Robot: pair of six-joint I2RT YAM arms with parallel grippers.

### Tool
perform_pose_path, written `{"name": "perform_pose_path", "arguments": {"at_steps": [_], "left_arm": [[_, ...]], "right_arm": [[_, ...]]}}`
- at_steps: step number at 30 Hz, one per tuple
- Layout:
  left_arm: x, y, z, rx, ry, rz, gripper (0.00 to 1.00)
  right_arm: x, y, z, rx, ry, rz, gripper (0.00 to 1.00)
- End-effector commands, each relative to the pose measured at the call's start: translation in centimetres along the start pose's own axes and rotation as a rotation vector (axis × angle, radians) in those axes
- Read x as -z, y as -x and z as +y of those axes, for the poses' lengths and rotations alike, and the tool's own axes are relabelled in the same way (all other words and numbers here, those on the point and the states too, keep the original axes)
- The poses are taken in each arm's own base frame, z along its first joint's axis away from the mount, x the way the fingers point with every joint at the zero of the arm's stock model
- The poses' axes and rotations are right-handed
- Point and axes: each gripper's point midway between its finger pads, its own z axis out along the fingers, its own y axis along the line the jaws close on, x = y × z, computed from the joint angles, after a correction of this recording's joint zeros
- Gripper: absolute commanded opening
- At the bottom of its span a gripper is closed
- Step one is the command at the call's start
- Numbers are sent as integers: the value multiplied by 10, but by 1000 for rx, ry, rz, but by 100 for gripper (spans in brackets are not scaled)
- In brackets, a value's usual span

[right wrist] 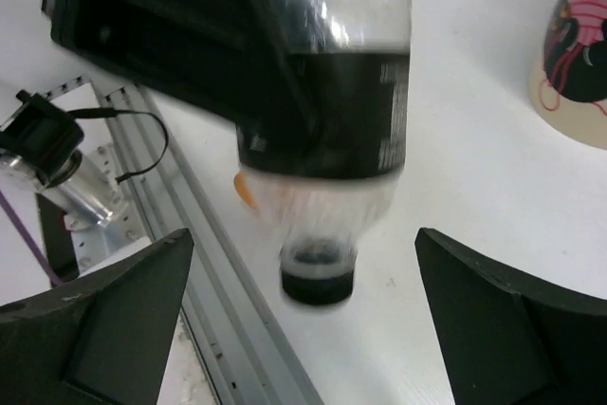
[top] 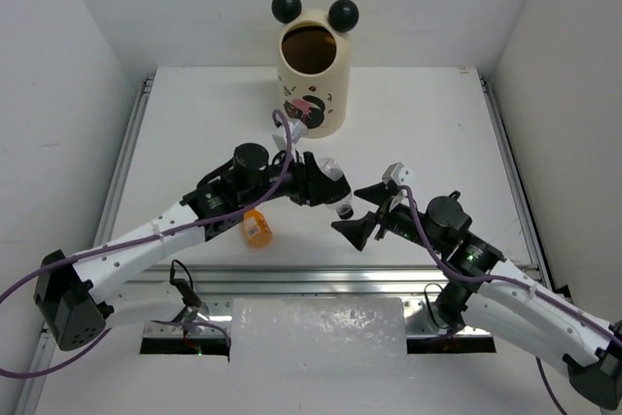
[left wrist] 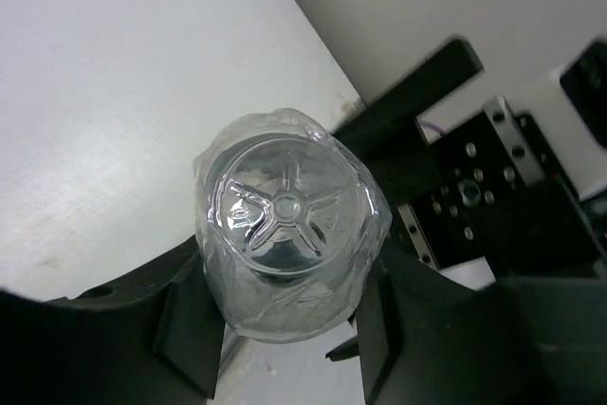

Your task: Put the plastic bottles in the bin

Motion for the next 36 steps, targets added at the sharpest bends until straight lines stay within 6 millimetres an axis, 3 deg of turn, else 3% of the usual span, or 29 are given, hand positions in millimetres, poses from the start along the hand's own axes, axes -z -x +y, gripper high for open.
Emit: {"name": "perform_pose_path", "arguments": {"at_steps": [1, 2, 3, 5, 8, 11, 14, 15, 19, 22, 25, 26, 29, 32, 33, 34, 35, 36], "left_arm": [[18, 66, -5, -50, 148, -212, 0], [26, 89, 16, -46, 296, -312, 0], [31, 102, 25, -55, 372, -357, 0], [49, 143, 47, -64, 577, -513, 0], [59, 199, 65, -94, 705, -660, 0], [60, 256, 85, -97, 719, -759, 0], [49, 303, 107, -106, 749, -802, 0], [36, 321, 114, -126, 759, -807, 0], [-3, 348, 140, -171, 732, -745, 2], [-31, 357, 160, -170, 703, -688, 19], [-46, 360, 172, -143, 707, -647, 52], [-46, 359, 171, -138, 704, -642, 71], [-33, 357, 158, -116, 683, -662, 100], [7, 352, 121, -98, 646, -709, 100], [17, 349, 113, -93, 647, -710, 100], [40, 348, 96, -88, 644, -739, 100], [50, 340, 91, -84, 654, -722, 100], [63, 335, 86, -80, 667, -722, 100]], "right_arm": [[9, 9, -14, -14, -102, -22, 99], [12, 2, -23, -27, -153, -8, 99], [18, -1, -39, -52, -251, -9, 99], [30, -17, -51, -77, -335, 21, 99], [41, -24, -57, -86, -380, 23, 99], [48, -25, -58, -77, -389, 39, 99], [53, -26, -56, -75, -386, 49, 99], [54, -26, -55, -75, -383, 48, 99], [56, -28, -54, -71, -377, 52, 99], [56, -27, -53, -65, -370, 51, 99], [54, -26, -50, -64, -354, 66, 99], [53, -27, -49, -66, -344, 73, 99], [45, -30, -45, -79, -317, 98, 99], [25, -39, -37, -115, -257, 148, 99], [16, -33, -31, -130, -225, 135, 99], [4, -48, -28, -166, -197, 196, 99], [-7, -45, -25, -181, -174, 184, 99], [-22, -56, -19, -236, -143, 244, 99]]}}
